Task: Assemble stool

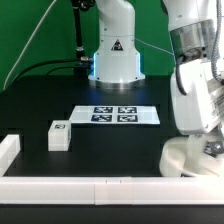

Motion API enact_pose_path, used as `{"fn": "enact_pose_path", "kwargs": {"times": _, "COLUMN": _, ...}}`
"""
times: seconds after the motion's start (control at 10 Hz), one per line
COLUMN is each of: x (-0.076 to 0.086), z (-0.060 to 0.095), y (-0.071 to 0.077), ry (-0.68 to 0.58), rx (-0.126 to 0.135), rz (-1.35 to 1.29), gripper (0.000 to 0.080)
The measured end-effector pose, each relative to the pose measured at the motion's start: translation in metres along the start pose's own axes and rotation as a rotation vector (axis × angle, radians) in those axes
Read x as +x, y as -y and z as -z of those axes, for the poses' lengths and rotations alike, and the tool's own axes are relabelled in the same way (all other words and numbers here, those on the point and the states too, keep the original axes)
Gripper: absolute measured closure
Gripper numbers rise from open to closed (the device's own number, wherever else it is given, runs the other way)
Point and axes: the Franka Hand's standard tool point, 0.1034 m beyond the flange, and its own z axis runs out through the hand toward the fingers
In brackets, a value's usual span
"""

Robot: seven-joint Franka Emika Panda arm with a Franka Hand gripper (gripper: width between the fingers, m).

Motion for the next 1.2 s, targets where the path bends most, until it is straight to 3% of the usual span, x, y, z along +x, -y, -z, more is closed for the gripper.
{"fn": "enact_pose_path", "kwargs": {"times": 0.1, "x": 0.0, "z": 0.0, "y": 0.0, "ry": 0.0, "rx": 0.0, "rz": 0.0, "gripper": 0.0236}}
{"fn": "enact_pose_path", "kwargs": {"times": 0.2, "x": 0.0, "z": 0.0, "y": 0.0, "ry": 0.0, "rx": -0.001, "rz": 0.003, "gripper": 0.0177}}
{"fn": "enact_pose_path", "kwargs": {"times": 0.4, "x": -0.002, "z": 0.001, "y": 0.0, "ry": 0.003, "rx": 0.0, "rz": 0.069, "gripper": 0.0155}}
{"fn": "enact_pose_path", "kwargs": {"times": 0.7, "x": -0.025, "z": 0.043, "y": 0.001, "ry": 0.051, "rx": 0.01, "rz": 0.508, "gripper": 0.015}}
{"fn": "enact_pose_path", "kwargs": {"times": 1.0, "x": -0.025, "z": 0.044, "y": 0.001, "ry": 0.05, "rx": 0.016, "rz": 0.734, "gripper": 0.015}}
{"fn": "enact_pose_path", "kwargs": {"times": 1.1, "x": -0.022, "z": 0.044, "y": -0.002, "ry": 0.045, "rx": -0.013, "rz": 0.86, "gripper": 0.015}}
{"fn": "enact_pose_path", "kwargs": {"times": 1.2, "x": -0.019, "z": 0.048, "y": -0.007, "ry": 0.032, "rx": -0.08, "rz": 1.019, "gripper": 0.015}}
